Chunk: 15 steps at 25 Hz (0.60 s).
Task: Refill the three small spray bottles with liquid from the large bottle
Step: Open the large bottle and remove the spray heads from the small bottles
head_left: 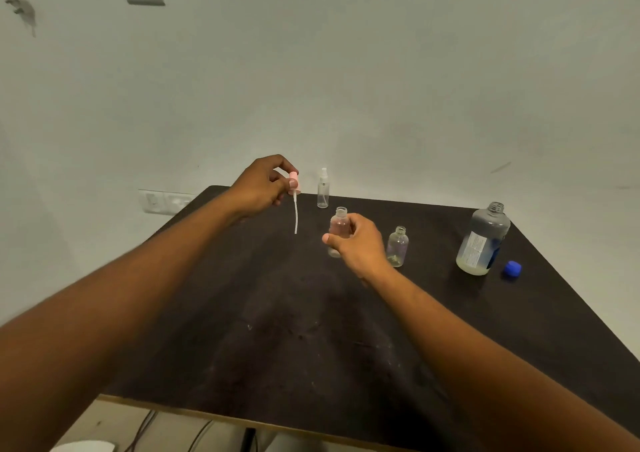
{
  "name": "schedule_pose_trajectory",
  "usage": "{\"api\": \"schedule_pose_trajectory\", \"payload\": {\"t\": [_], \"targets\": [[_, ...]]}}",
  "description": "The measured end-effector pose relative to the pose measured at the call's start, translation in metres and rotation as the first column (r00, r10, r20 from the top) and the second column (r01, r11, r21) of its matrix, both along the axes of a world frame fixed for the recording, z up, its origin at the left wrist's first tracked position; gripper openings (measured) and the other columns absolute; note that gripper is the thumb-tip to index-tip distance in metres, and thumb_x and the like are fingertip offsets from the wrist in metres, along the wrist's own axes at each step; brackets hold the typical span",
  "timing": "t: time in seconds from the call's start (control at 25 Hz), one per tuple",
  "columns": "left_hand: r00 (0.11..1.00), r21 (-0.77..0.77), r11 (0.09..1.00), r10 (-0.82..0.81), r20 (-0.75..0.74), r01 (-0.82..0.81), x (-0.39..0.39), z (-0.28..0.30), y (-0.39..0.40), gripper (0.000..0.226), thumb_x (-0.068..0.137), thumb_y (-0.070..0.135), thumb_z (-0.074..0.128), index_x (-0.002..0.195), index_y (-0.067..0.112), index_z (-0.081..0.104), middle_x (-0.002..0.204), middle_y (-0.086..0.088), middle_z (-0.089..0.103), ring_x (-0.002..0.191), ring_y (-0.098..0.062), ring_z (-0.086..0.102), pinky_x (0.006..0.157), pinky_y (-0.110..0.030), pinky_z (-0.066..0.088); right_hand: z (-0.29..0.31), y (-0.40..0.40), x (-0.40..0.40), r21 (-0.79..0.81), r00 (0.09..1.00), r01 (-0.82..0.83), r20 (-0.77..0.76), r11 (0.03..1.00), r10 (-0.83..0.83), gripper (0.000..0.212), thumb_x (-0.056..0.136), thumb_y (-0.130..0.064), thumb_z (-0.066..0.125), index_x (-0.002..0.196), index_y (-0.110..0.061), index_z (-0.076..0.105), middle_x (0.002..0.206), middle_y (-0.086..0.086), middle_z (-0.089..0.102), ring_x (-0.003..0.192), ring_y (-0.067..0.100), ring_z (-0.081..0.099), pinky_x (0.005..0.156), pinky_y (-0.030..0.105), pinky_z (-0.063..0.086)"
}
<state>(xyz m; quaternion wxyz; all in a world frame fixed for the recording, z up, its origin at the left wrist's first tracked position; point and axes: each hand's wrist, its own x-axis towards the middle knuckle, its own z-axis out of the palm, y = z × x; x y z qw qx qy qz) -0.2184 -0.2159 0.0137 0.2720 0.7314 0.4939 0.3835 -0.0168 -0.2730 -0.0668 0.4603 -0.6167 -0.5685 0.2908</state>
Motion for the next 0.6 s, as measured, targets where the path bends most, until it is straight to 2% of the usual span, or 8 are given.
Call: {"api": "schedule_pose_trajectory", "payload": {"t": [0.24, 0.44, 0.6], "targets": [[0.998, -0.059, 0.998, -0.032, -0.059, 0.029, 0.008, -0.043, 0.023, 0.013, 0.101, 0.014, 0.060, 0.113, 0.010, 0.064, 0.095, -0.007, 0.077, 0.070, -0.013, 0.061, 0.069, -0.031, 0.054, -0.015, 0.032, -0.011, -0.043, 0.996, 0.051, 0.076, 0.998, -0.047, 0.033, 0.084, -0.017, 0.083, 0.113, -0.014, 0.067, 0.100, -0.003, 0.068, 0.080, 0.008, 0.064, 0.051, 0.007, 0.040], [0.991, -0.096, 0.995, -0.031, -0.128, 0.018, 0.008, -0.076, 0.043, 0.015, 0.101, 0.017, 0.061, 0.115, 0.016, 0.067, 0.096, -0.003, 0.075, 0.078, -0.013, 0.065, 0.071, -0.031, 0.056, -0.028, 0.049, -0.017, -0.071, 0.990, 0.068, 0.126, 0.995, -0.059, 0.035, 0.083, -0.020, 0.084, 0.113, -0.017, 0.065, 0.101, -0.006, 0.064, 0.093, 0.013, 0.062, 0.075, 0.022, 0.045], [0.987, -0.138, 0.990, -0.009, -0.159, -0.013, 0.009, -0.096, 0.058, 0.017, 0.101, 0.019, 0.062, 0.116, 0.015, 0.070, 0.094, -0.003, 0.075, 0.077, -0.012, 0.066, 0.067, -0.027, 0.054, -0.039, 0.055, -0.017, -0.072, 0.985, 0.063, 0.163, 0.995, -0.051, 0.037, 0.084, -0.021, 0.083, 0.116, -0.015, 0.065, 0.107, -0.003, 0.066, 0.097, 0.015, 0.063, 0.082, 0.026, 0.049]]}}
